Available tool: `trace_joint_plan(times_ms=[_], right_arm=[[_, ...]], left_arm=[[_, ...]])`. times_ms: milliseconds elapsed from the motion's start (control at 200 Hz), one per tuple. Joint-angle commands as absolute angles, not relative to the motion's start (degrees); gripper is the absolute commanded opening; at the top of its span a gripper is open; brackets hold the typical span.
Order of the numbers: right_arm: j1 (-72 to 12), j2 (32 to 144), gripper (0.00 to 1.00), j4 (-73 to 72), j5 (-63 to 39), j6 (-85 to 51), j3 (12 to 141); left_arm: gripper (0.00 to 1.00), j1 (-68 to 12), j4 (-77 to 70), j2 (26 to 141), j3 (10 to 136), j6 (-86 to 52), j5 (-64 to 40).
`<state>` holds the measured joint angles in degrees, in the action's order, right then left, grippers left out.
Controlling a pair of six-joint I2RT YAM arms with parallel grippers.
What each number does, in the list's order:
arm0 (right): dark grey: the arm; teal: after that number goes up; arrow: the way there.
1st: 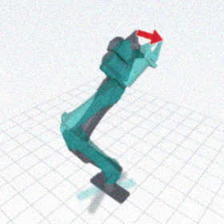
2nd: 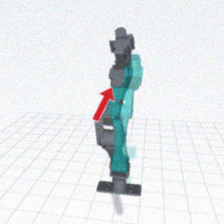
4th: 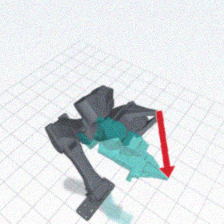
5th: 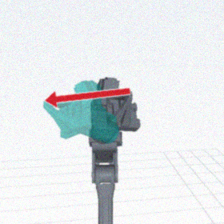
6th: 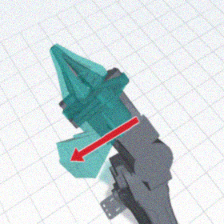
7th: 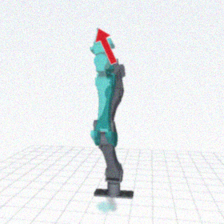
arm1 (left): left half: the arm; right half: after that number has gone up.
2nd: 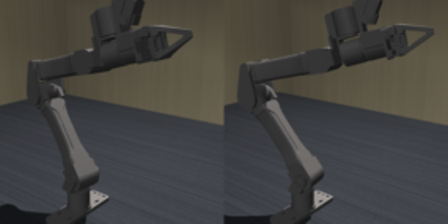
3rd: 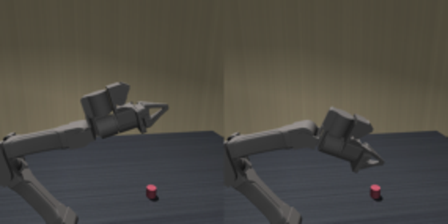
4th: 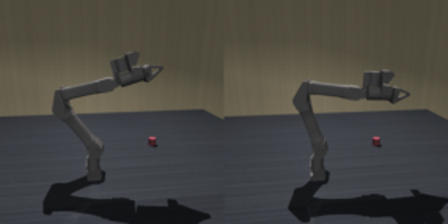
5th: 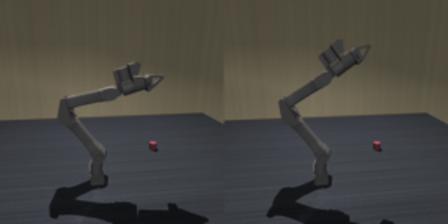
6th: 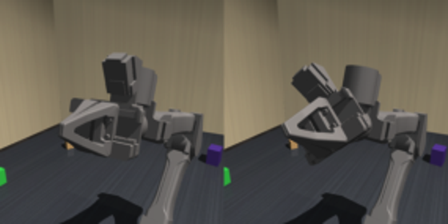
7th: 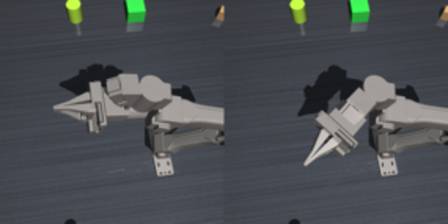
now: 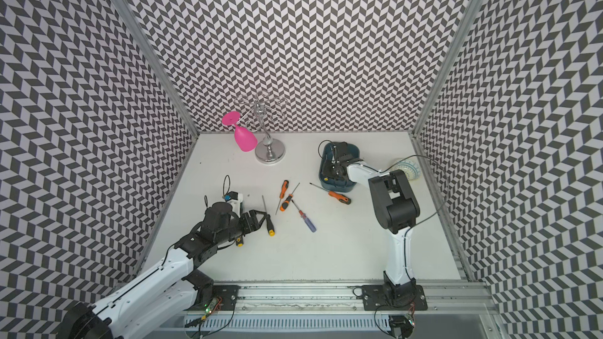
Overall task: Put the screwdriver on the desktop into the storage box
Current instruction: Place the screwdriver in the storage box.
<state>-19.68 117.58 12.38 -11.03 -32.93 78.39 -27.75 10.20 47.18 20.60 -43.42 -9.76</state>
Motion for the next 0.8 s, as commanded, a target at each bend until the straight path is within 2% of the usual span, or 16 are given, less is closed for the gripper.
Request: trace_joint_plan(times_ms=[0, 200, 796], right_arm=[[-19.6, 118.1, 0.32, 8.9, -12.1, -33.8, 79.3], [-19.6, 116.9, 0.4, 9.6, -12.3, -32.9, 79.4], [-19.8, 103.1, 0.41, 13.2, -8.2, -28.0, 73.8]], left_arm=[[0.75, -28.0, 10.9, 46.5, 20.9, -43.5, -9.8], [0.75, -28.1, 10.5, 46.8, 20.9, -43.5, -9.6], [0.75, -28.0, 9.6, 49.3, 22.9, -42.0, -9.9]])
